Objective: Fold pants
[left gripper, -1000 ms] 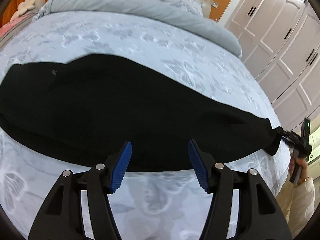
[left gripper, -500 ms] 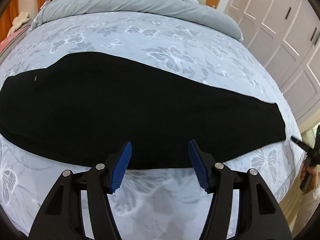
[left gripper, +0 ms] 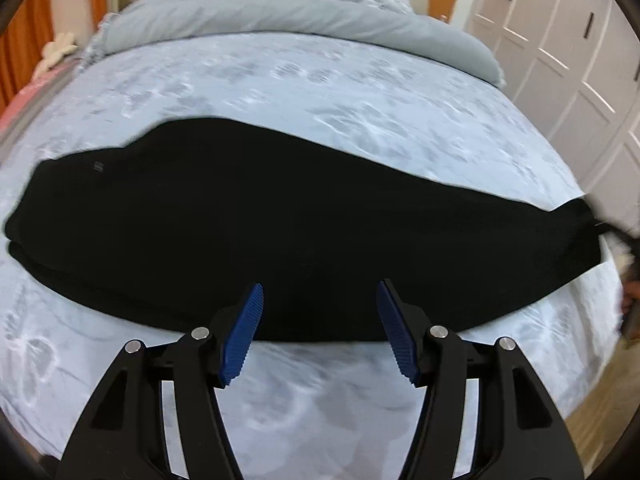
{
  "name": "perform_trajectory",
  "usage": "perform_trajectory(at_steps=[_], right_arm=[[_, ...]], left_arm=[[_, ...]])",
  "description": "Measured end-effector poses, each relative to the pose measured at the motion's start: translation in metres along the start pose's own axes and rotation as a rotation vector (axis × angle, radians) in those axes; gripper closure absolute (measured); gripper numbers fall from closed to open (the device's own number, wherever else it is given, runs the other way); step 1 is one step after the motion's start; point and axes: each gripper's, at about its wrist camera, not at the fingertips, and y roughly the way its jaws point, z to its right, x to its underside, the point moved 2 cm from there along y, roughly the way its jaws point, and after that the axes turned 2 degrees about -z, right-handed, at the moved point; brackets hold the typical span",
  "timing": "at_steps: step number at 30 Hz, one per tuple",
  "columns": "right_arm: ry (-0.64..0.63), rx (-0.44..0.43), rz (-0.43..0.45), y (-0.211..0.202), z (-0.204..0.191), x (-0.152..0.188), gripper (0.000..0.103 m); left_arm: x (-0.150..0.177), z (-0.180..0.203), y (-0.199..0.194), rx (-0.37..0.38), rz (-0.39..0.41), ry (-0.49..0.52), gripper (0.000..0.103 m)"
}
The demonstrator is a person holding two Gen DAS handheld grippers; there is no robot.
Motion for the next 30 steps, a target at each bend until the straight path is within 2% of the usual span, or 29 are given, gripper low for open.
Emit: perform_trajectory(at_steps=[1,3,4,5,6,7,9,13,14,16,18,20,22,23,25,27,28,29,30], right_arm=[[-0.019,0.024,0.046,-0.014,0.001,-0.009,0.096],[-0.054,0.126,0.007,0.005,0.014,-0.009,0.096],[-0.023,0.15,-0.072,0.029,0.03,-0.001,0.095],[0.027,0.156,-0.2,0.065,0.047,0.015,0.094],[0.046,0.164,-0.271,0.089,0.056,0.032,0.089],[0.051,0.167,-0.18,0.081,0.054,0.033,0.083],[0.113,0.193,-0.152,0.064,0.051,0.03,0.062],[0.114,0.222,-0.033,0.019,0.023,0.023,0.06],[0.1,0.207,-0.025,0.01,0.007,0.022,0.059],[0.048,0.118,-0.029,0.002,-0.029,0.026,0.059],[-0.043,0.014,-0.057,0.014,-0.087,0.025,0.059],[-0.131,-0.096,-0.088,0.03,-0.153,0.027,0.059],[-0.212,-0.188,-0.143,0.05,-0.218,0.033,0.059],[-0.26,-0.236,-0.168,0.065,-0.259,0.038,0.059],[-0.356,-0.309,-0.22,0.094,-0.334,0.044,0.059],[-0.432,-0.327,-0.245,0.116,-0.388,0.048,0.059],[-0.467,-0.341,-0.265,0.128,-0.417,0.051,0.059],[-0.494,-0.351,-0.279,0.14,-0.446,0.053,0.059],[-0.505,-0.358,-0.286,0.147,-0.466,0.055,0.059]], left_arm=[[-0.003,-0.007,0.0,-0.014,0.009,-0.007,0.045],[-0.01,-0.021,0.003,-0.036,0.028,-0.027,0.044],[-0.012,-0.028,0.006,-0.047,0.035,-0.036,0.041],[-0.013,-0.036,0.012,-0.067,0.033,-0.056,0.041],[-0.013,-0.042,0.017,-0.065,0.027,-0.067,0.041],[-0.012,-0.049,0.021,-0.061,0.021,-0.082,0.041],[-0.008,-0.065,0.028,-0.075,0.011,-0.105,0.041],[0.0,-0.114,0.014,-0.12,0.036,-0.17,0.041],[0.001,-0.137,0.006,-0.128,0.043,-0.213,0.04],[0.005,-0.173,-0.004,-0.134,0.044,-0.292,0.037],[0.009,-0.218,-0.013,-0.133,0.042,-0.392,0.033],[0.01,-0.268,-0.02,-0.154,0.048,-0.492,0.033],[0.006,-0.303,-0.023,-0.177,0.068,-0.543,0.032],[0.003,-0.318,-0.023,-0.19,0.075,-0.555,0.026],[-0.001,-0.347,-0.014,-0.205,0.06,-0.575,0.02],[-0.004,-0.363,0.006,-0.171,0.019,-0.578,0.03],[-0.006,-0.363,0.018,-0.137,-0.009,-0.553,0.059],[-0.005,-0.364,0.025,-0.144,-0.026,-0.529,0.065],[-0.003,-0.364,0.02,-0.134,-0.008,-0.519,0.069]])
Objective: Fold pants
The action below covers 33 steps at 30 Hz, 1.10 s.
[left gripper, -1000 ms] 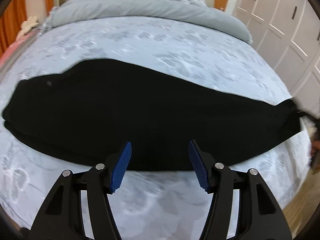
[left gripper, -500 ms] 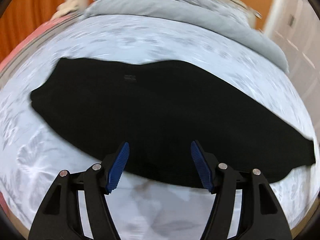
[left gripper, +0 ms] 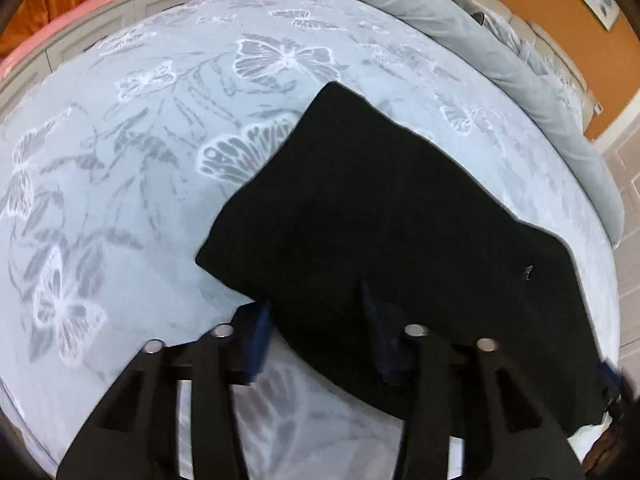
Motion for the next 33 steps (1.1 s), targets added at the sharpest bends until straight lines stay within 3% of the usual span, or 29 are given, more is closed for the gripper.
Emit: perform_trajectory(at_steps=[1,4,6,7,9,11,14,15,16,20,22,24,28,31,33], right_arm=[[-0.009,-0.01,-0.002,0.011,-0.012,-0.01,0.059],[-0.057,-0.047,-0.003,0.044,-0.052,-0.041,0.061],[-0.062,-0.048,-0.039,0.067,-0.065,-0.054,0.069],[-0.062,-0.039,-0.045,0.075,-0.07,-0.058,0.072],[-0.094,-0.009,-0.054,0.09,-0.086,-0.068,0.072],[-0.112,0.026,-0.064,0.103,-0.091,-0.072,0.072],[-0.096,0.026,-0.061,0.111,-0.088,-0.072,0.081],[-0.089,0.025,-0.056,0.115,-0.085,-0.074,0.087],[-0.078,0.025,-0.051,0.118,-0.084,-0.076,0.094],[-0.047,-0.001,-0.053,0.132,-0.083,-0.084,0.103],[-0.068,0.012,-0.063,0.135,-0.087,-0.083,0.103],[-0.085,0.017,-0.04,0.123,-0.088,-0.08,0.103],[-0.088,-0.002,0.048,0.054,-0.081,-0.049,0.103],[-0.065,-0.036,0.046,-0.017,-0.068,0.008,0.103],[-0.064,-0.076,-0.01,-0.047,-0.069,0.051,0.103]], left_arm=[[0.002,-0.001,-0.006,0.016,0.008,0.013,0.08],[0.013,-0.011,-0.024,0.067,0.019,0.026,0.082],[0.022,-0.013,-0.013,0.065,-0.029,0.045,0.081],[0.023,-0.014,-0.01,0.059,-0.031,0.057,0.076],[0.022,-0.013,-0.021,0.05,0.03,0.064,0.057],[0.02,-0.012,-0.033,0.011,0.096,0.064,0.022],[0.009,-0.011,-0.057,-0.03,0.223,0.085,0.017],[0.004,-0.01,-0.059,-0.026,0.231,0.092,0.016],[-0.002,-0.009,-0.058,-0.016,0.229,0.096,0.016],[-0.025,0.006,-0.034,-0.017,0.161,0.092,0.016],[-0.025,0.008,-0.018,-0.078,0.119,0.095,0.018],[-0.02,0.008,-0.013,-0.098,0.113,0.084,0.021],[-0.007,0.01,-0.034,-0.079,0.154,0.094,0.02],[0.002,0.019,-0.053,-0.055,0.165,0.127,0.02],[0.011,0.033,-0.068,-0.04,0.18,0.165,0.02]])
